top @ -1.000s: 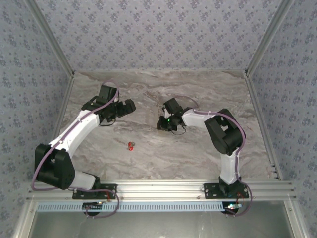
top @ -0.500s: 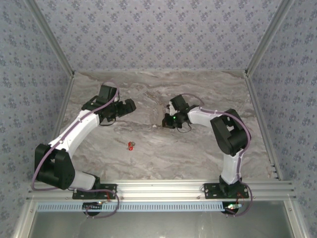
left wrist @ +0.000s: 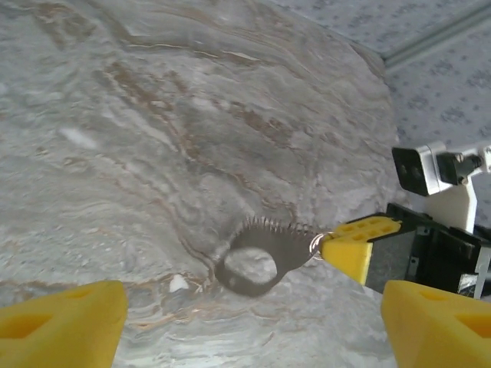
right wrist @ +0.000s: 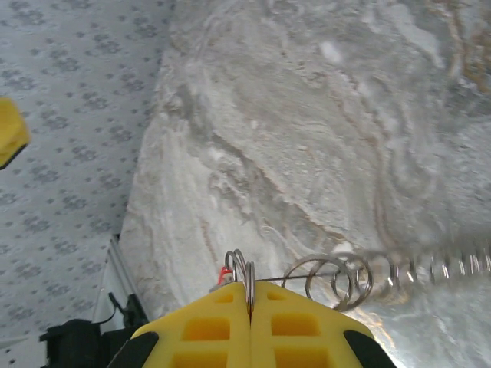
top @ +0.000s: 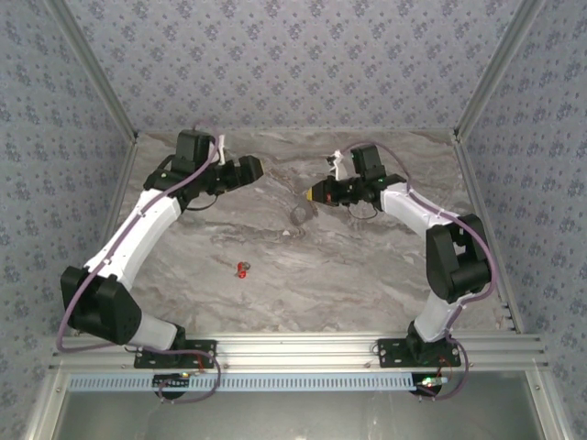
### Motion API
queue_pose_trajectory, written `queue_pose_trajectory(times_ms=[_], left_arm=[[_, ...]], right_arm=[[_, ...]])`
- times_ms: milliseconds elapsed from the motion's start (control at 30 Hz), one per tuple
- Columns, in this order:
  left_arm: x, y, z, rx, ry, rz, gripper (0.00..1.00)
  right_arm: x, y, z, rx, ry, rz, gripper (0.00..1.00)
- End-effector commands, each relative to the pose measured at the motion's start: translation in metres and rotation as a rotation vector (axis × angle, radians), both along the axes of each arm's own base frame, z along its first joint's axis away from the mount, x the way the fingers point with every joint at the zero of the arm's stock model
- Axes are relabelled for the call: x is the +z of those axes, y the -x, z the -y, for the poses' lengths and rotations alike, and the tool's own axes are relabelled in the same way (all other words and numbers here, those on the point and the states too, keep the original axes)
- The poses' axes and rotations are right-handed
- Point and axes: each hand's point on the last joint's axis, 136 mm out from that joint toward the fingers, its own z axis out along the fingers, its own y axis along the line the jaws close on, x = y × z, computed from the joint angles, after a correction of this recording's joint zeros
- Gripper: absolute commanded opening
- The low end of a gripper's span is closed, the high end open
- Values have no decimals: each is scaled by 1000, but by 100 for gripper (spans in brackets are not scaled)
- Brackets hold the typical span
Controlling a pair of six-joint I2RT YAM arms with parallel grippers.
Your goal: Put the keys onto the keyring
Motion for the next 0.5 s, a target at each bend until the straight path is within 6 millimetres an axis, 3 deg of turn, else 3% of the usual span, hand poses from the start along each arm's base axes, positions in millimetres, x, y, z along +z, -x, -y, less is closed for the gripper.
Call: queue_pose_trajectory(times_ms=[0, 133, 467], left_arm=[[20, 2, 29, -134, 103, 30, 78], [29, 1, 50, -217, 152, 38, 64], [61, 1, 85, -362, 254, 78, 52]], right_arm=[[35, 8, -10, 78, -78, 43, 0], [57, 7, -13, 79, -132, 68, 0], [126, 5, -18, 85, -262, 162, 0]])
